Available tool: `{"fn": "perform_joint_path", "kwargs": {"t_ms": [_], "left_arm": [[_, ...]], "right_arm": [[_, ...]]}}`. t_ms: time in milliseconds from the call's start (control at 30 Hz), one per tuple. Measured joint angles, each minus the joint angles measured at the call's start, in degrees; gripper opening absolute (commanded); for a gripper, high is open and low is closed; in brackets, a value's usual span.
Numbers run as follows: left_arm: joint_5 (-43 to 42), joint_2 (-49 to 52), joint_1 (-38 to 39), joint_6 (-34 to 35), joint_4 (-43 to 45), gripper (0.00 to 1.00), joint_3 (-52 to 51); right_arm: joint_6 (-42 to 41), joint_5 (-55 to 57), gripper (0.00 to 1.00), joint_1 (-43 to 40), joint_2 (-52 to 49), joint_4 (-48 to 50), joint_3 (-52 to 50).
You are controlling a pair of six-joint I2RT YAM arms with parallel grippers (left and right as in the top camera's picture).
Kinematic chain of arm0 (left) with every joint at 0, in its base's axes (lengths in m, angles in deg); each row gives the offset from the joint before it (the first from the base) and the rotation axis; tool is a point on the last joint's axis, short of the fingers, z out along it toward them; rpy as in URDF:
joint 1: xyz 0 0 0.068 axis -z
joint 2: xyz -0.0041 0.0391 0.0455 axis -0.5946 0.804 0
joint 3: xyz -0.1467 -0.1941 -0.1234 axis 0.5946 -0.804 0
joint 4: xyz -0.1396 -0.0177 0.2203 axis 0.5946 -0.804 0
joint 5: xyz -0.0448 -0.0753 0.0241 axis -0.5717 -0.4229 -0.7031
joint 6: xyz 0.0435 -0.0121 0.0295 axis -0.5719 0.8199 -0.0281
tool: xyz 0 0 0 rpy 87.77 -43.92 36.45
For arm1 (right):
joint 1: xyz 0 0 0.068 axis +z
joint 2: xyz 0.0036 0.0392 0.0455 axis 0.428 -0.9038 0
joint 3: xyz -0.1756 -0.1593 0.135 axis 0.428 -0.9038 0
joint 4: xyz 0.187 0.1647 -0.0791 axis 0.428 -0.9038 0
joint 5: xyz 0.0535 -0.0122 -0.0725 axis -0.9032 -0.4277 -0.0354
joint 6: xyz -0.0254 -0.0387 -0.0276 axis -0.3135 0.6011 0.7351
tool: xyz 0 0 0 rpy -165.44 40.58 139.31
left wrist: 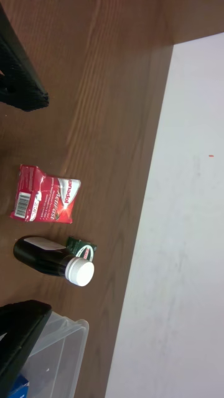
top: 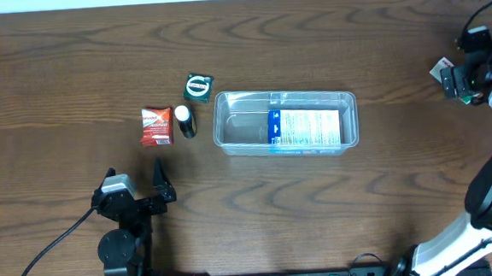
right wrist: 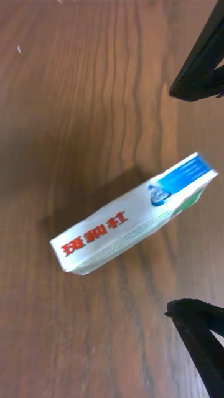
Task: Pack container
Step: 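Move the right gripper to the white box and grasp it, then lift the white box and carry it into the container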
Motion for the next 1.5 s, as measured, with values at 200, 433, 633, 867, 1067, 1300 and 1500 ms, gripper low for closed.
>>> {"fn": "perform_joint_path", "kwargs": {"t_ms": [200,433,633,867,1067,1300,1500], "left_arm": [[0.0,0.0,0.0,0.0,0.0,0.98,0.0],[0.0,0.0,0.0,0.0,0.0,0.98,0.0],[0.0,0.0,0.0,0.0,0.0,0.98,0.0],[0.0,0.0,0.0,0.0,0.0,0.98,0.0],[0.0,0.0,0.0,0.0,0.0,0.98,0.0],[0.0,0.0,0.0,0.0,0.0,0.98,0.0],[0.0,0.0,0.0,0.0,0.0,0.98,0.0]], "right_arm": [[0.9,-0.2,0.99,-0.1,-5.7,4.0,-0.1],[1.2,-0.2,0.84,-0.1,-8.8,7.3,-0.1],[-2.8,-0.2,0.45,-0.3,-8.8,7.8,-0.1],[-8.1,-0.3,0.37,-0.3,-8.8,6.2,-0.1],[-12.1,-0.3,0.34,-0.3,-8.8,3.9,-0.1],[-14.8,-0.6,0.22,-0.1,-8.1,-0.2,-0.1],[-15.7,-0.7,0.16,1.4,-5.0,-2.0,-0.1]]}}
